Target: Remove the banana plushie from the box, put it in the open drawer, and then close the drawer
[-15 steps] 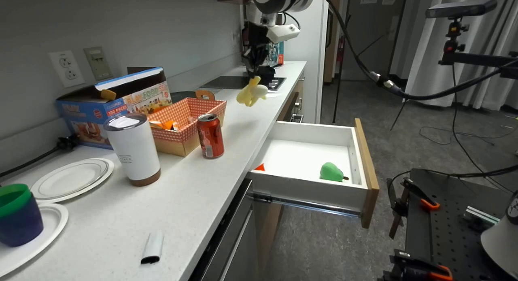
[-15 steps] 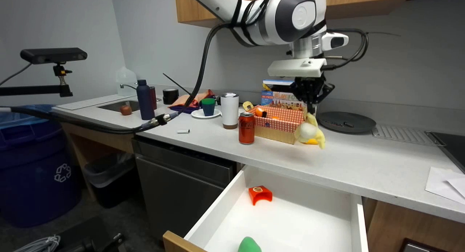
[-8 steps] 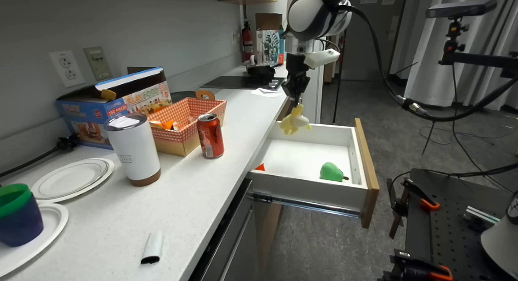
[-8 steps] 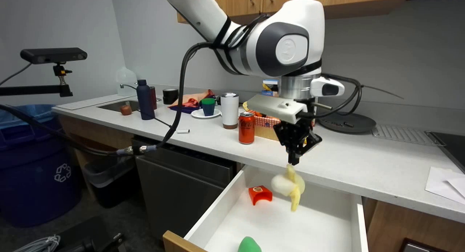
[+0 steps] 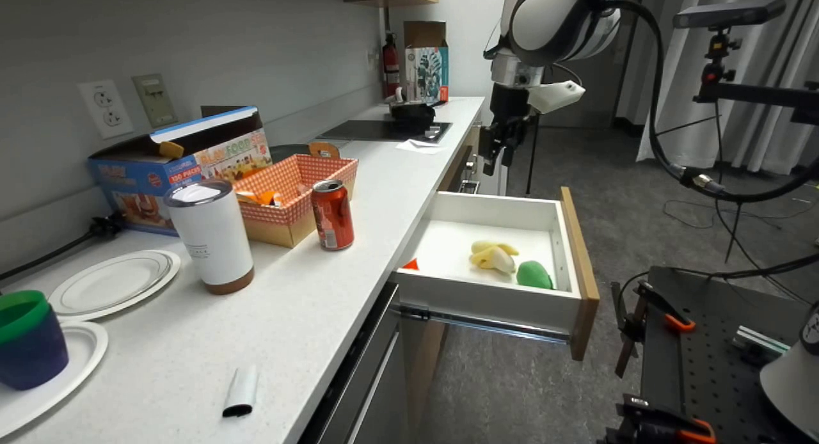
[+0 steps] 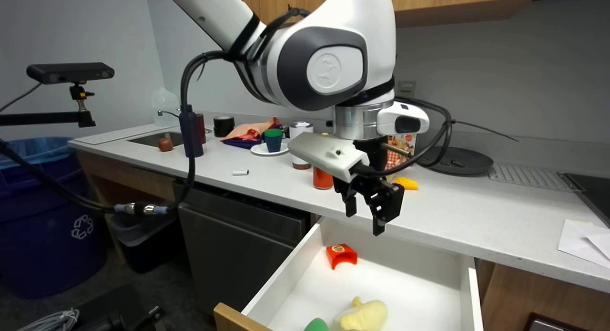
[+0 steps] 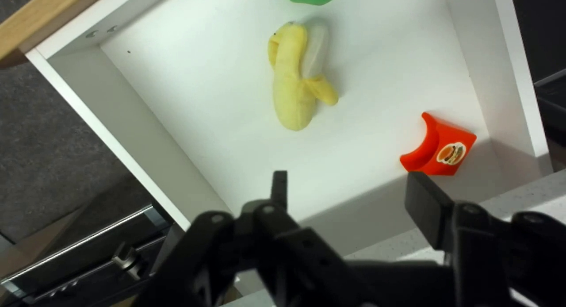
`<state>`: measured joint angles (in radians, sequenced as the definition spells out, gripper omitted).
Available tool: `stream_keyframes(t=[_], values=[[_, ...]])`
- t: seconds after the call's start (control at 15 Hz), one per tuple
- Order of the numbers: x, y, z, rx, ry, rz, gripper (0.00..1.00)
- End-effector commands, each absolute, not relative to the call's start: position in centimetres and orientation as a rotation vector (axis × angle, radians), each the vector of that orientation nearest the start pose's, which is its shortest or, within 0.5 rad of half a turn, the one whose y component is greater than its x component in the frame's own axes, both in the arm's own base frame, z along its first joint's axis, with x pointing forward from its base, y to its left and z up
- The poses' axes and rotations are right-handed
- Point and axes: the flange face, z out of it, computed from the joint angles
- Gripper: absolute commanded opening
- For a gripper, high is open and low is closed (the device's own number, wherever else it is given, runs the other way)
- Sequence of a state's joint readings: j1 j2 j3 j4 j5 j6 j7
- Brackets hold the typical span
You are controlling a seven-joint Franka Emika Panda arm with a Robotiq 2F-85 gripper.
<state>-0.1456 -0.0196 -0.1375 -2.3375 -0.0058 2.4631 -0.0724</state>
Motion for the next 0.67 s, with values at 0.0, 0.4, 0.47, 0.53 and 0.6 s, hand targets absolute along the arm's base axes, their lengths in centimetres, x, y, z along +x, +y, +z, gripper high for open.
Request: stream_keyframes(t=[0.0,0.4,0.47,0.53,0.6], values=[[49.34,-14.37,36.12,-3.143,0.323,-0.239,0.78],[48.94,-14.25,36.31,-3.141,0.320,-0.249,0.81],[48.94,-14.25,36.31,-3.141,0.320,-0.249,0.81],[48.94,-14.25,36.31,-3.141,0.320,-0.249,0.95],[48.92,-14.52,36.31,-3.173,0.326,-0.247,0.97]])
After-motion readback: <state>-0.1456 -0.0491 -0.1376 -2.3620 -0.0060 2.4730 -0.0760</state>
